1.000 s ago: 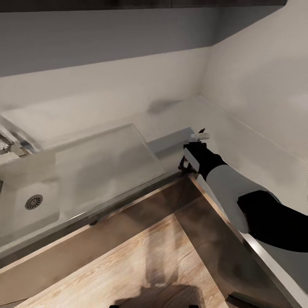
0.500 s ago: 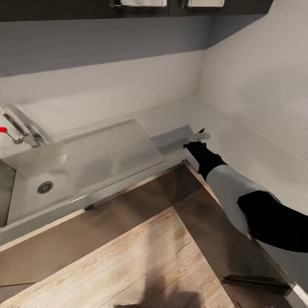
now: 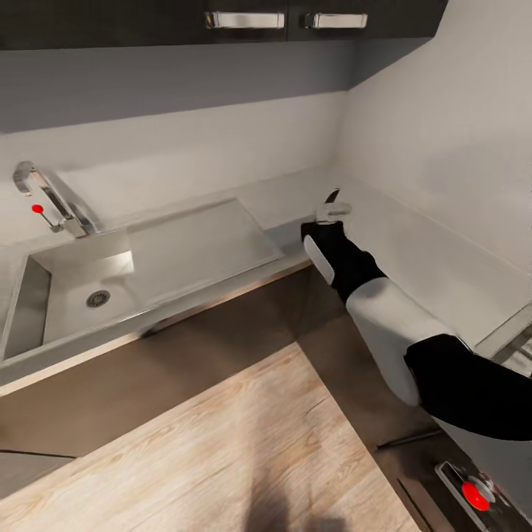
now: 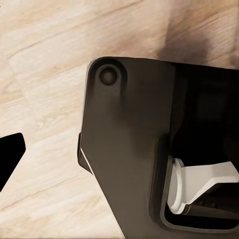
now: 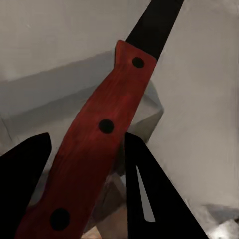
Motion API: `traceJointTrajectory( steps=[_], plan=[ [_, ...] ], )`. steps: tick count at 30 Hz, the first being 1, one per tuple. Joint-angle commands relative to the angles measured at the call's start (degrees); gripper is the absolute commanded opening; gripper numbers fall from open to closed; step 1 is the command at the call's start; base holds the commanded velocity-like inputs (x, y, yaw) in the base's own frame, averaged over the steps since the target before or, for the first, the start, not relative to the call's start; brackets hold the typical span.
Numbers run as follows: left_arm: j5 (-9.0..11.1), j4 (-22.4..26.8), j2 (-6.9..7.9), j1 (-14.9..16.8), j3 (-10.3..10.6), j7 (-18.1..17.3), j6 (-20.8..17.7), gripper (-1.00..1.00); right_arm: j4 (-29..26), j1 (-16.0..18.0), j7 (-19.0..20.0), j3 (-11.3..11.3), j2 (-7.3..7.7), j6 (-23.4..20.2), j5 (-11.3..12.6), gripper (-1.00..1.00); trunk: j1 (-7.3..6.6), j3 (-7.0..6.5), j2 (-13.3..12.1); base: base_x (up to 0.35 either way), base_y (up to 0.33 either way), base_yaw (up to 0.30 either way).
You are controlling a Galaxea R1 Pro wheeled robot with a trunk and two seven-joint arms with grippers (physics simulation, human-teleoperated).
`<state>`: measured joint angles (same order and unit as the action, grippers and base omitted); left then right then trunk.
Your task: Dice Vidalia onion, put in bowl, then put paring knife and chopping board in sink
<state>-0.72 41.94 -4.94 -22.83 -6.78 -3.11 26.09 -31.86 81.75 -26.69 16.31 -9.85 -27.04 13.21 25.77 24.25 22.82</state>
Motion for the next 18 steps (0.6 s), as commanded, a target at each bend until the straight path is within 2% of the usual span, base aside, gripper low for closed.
traceJointTrajectory(
  steps=[1, 4, 5, 9, 10, 11, 12, 13, 14, 16, 17, 18],
  plan=[
    [-0.08, 0.05, -0.07, -0.02, -0.30, -0.32, 0.04, 1.00, -1.23, 0.03, -0.55, 0.39, -0.15, -1.11, 0.57, -1.00, 0.01, 0.00, 0.10, -0.295, 0.000, 0.000],
    [-0.08, -0.11, -0.07, -0.02, -0.37, -0.32, 0.02, 1.00, -4.95, -0.04, -0.55, 0.44, -0.15, -2.90, 0.55, -1.00, 0.01, -0.27, 0.10, -0.234, 0.000, 0.000],
    [-0.08, -0.16, -0.07, -0.02, -0.43, -0.32, 0.02, 1.00, -8.47, -0.25, -0.56, 0.46, -0.15, -4.22, 0.57, -1.00, 0.01, -0.36, 0.10, -0.086, 0.000, 0.000],
    [-0.08, -0.13, -0.07, -0.02, -0.50, -0.32, 0.02, 1.00, -17.15, -3.61, -0.56, 0.52, -0.15, -8.08, 0.55, -1.00, 0.01, -0.72, 0.10, -0.032, 0.000, 0.000],
    [-0.08, -0.15, -0.07, -0.02, -0.50, -0.32, 0.02, 1.00, -21.50, -5.92, -0.57, 0.54, -0.15, -9.28, 0.46, -1.00, 0.01, -0.81, 0.10, -0.009, 0.000, 0.000],
    [-0.05, -0.17, -0.07, -0.02, -0.51, -0.32, 0.02, 1.00, -28.78, -9.89, -0.70, 0.57, -0.15, -11.04, 0.31, -1.00, 0.01, -0.90, 0.10, -0.005, 0.000, 0.000],
    [-0.03, -0.18, -0.07, -0.02, -0.51, -0.32, 0.02, 1.00, -32.86, -12.45, -0.86, 0.62, -0.15, -11.92, 0.23, -1.00, 0.01, -0.99, 0.10, -0.003, 0.000, 0.000],
    [-0.02, -0.20, -0.07, -0.02, -0.51, -0.32, 0.02, 1.00, -38.05, -16.61, -1.28, 0.72, -0.15, -12.66, 0.12, -1.00, 0.01, -1.08, 0.10, -0.002, 0.000, 0.000],
    [0.00, -0.29, -0.07, -0.02, -0.51, -0.32, 0.02, 1.00, -43.48, -22.51, -2.12, 1.08, -0.15, -12.95, -0.02, -1.00, 0.01, -1.17, 0.10, 0.000, 0.000, 0.000],
    [0.01, -0.38, -0.07, -0.02, -0.51, -0.32, 0.00, 1.00, -47.93, -27.53, -2.94, 2.49, -0.15, -12.86, -0.08, -1.00, 0.01, -1.35, 0.10, 0.000, 0.000, 0.000],
    [0.01, -0.42, -0.07, -0.02, -0.51, -0.33, 0.01, 1.00, -50.06, -30.56, -3.29, 3.90, -0.15, -12.10, -0.10, -1.00, 0.01, -1.44, 0.10, 0.000, 0.000, 0.000],
    [0.01, -0.43, -0.07, -0.02, -0.51, -0.33, 0.01, 1.00, -50.96, -32.18, -3.50, 4.89, -0.15, -11.04, -0.13, -1.00, 0.01, -1.53, 0.10, 0.000, 0.000, 0.000]
  ],
)
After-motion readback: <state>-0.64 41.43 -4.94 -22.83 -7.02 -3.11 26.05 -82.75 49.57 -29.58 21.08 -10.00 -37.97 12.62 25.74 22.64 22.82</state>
